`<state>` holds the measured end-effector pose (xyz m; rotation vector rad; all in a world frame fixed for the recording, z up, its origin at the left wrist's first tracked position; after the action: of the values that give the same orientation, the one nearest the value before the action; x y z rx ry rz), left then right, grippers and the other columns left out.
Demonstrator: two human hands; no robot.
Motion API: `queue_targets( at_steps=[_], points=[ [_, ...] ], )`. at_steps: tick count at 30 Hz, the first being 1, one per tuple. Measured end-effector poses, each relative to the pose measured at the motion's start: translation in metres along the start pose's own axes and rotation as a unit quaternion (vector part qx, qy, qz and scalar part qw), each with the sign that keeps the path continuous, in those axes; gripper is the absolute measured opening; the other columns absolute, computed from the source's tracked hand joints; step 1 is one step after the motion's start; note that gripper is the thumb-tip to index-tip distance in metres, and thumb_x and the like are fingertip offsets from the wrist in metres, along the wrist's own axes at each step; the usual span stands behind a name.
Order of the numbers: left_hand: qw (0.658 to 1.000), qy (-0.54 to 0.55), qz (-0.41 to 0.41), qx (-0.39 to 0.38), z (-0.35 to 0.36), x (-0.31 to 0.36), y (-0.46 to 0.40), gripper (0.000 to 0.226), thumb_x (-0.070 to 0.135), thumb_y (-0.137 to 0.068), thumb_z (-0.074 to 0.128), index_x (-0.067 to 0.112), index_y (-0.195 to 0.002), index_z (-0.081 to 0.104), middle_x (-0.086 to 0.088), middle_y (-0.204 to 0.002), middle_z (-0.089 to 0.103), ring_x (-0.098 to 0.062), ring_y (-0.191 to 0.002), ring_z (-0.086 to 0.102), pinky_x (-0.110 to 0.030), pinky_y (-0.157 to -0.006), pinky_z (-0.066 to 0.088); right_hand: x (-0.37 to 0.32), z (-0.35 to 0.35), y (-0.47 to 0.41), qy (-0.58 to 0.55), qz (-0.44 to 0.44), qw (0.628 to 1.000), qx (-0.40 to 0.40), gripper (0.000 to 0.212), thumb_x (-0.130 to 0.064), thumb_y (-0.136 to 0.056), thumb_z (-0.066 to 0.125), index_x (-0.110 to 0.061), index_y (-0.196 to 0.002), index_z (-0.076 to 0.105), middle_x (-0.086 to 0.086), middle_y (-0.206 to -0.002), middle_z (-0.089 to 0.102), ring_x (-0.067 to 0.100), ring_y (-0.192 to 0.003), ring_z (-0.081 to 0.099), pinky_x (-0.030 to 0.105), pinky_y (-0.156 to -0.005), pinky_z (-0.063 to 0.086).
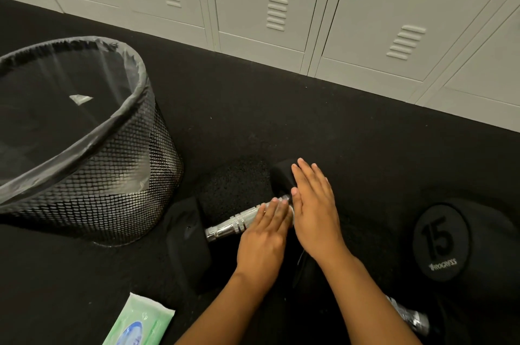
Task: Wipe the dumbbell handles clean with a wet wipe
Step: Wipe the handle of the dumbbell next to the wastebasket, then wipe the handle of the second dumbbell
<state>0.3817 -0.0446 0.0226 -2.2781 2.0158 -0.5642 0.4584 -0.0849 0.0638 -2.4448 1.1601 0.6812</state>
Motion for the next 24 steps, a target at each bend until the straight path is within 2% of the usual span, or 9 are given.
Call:
queue_targets(
  at_steps=[4,7,10,12,14,15,17,20,24],
  points=[
    [0.999,0.026,0.023,-0.016,-0.006,0.015,0.028,0.04,0.015,-0.084,0.045,0.013,-0.118,0.064,-0.006,-0.124,0.062,-0.021,-0.121,0.052,-0.036,-0.113,0.015,-0.001,-0.015,0.003,-0.057,0.028,0.996,-0.063,0.046,-0.015,-0.098,0.039,-0.021,-0.143,0.029,-0.014,-0.151,0.016,-0.001,-0.137,0.0,0.024,-0.113,0.005],
    [0.994,0.103,-0.03,0.025,-0.034,0.017,0.046,0.035,0.021,-0.087,0.052,0.018,-0.12,0.063,-0.003,-0.125,0.061,-0.017,-0.121,0.052,-0.039,-0.111,0.021,0.001,-0.043,0.032,-0.099,0.1,0.99,-0.008,0.04,-0.011,-0.094,0.048,-0.022,-0.132,0.048,-0.014,-0.136,0.04,0.003,-0.131,0.03,0.014,-0.102,0.024],
    [0.987,0.134,-0.035,0.086,-0.073,0.033,0.054,0.033,0.027,-0.089,0.047,0.019,-0.115,0.066,0.001,-0.122,0.062,-0.016,-0.112,0.054,-0.044,-0.104,0.031,0.01,-0.058,0.082,-0.182,0.212,0.96,0.01,0.021,-0.016,-0.092,0.053,-0.023,-0.11,0.062,-0.005,-0.113,0.06,0.007,-0.1,0.055,0.014,-0.083,0.04],
    [0.984,0.135,-0.017,0.115,-0.097,0.05,0.057,0.031,0.028,-0.089,0.048,0.02,-0.113,0.067,0.0,-0.124,0.061,-0.017,-0.11,0.052,-0.044,-0.105,0.032,0.014,-0.057,0.118,-0.297,0.32,0.899,-0.042,0.013,-0.028,-0.094,0.05,-0.025,-0.096,0.062,-0.002,-0.102,0.065,0.007,-0.088,0.059,0.02,-0.079,0.045],
    [0.983,0.13,0.006,0.126,-0.115,0.068,0.061,0.029,0.028,-0.089,0.049,0.021,-0.112,0.065,-0.001,-0.126,0.059,-0.018,-0.112,0.051,-0.043,-0.106,0.032,0.007,-0.054,0.148,-0.437,0.386,0.807,-0.094,0.023,-0.034,-0.094,0.047,-0.019,-0.096,0.064,0.006,-0.097,0.068,0.016,-0.085,0.062,0.03,-0.079,0.048],
    [0.983,0.13,0.018,0.126,-0.123,0.078,0.062,0.029,0.027,-0.088,0.05,0.021,-0.113,0.065,-0.002,-0.127,0.058,-0.019,-0.113,0.05,-0.043,-0.106,0.032,0.0,-0.058,0.158,-0.493,0.392,0.769,-0.104,0.026,-0.032,-0.095,0.046,-0.015,-0.098,0.065,0.01,-0.094,0.069,0.02,-0.084,0.063,0.033,-0.079,0.048],
    [0.982,0.14,0.03,0.125,-0.139,0.097,0.063,0.026,0.028,-0.088,0.052,0.022,-0.11,0.066,-0.002,-0.127,0.058,-0.019,-0.114,0.05,-0.044,-0.104,0.034,-0.011,-0.076,0.17,-0.555,0.372,0.738,-0.096,0.025,-0.022,-0.096,0.046,-0.006,-0.098,0.066,0.012,-0.091,0.07,0.022,-0.084,0.064,0.036,-0.082,0.049],
    [0.979,0.169,0.021,0.111,-0.16,0.125,0.063,0.028,0.037,-0.088,0.053,0.022,-0.105,0.068,0.002,-0.124,0.058,-0.015,-0.114,0.048,-0.041,-0.101,0.038,-0.015,-0.113,0.179,-0.565,0.343,0.749,-0.047,0.022,-0.01,-0.096,0.044,0.002,-0.094,0.063,0.015,-0.088,0.069,0.02,-0.08,0.065,0.033,-0.075,0.052],
    [0.938,0.315,-0.134,0.059,-0.181,0.14,0.066,0.047,0.037,-0.077,0.07,0.032,-0.121,0.056,0.017,-0.122,0.053,0.003,-0.114,0.044,-0.009,-0.096,0.033,-0.01,-0.157,0.192,-0.466,0.302,0.831,-0.035,0.023,-0.013,-0.097,0.043,-0.003,-0.092,0.063,0.013,-0.089,0.068,0.018,-0.079,0.066,0.031,-0.069,0.055]
  ],
)
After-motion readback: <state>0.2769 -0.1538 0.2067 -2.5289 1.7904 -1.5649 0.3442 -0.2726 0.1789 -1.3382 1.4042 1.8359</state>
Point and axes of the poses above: each hand's wrist, its own y-axis away from the middle knuckle, its own z-axis out of the palm, x = y × z, the point moved 8 cm from there along -y, towards the middle knuckle
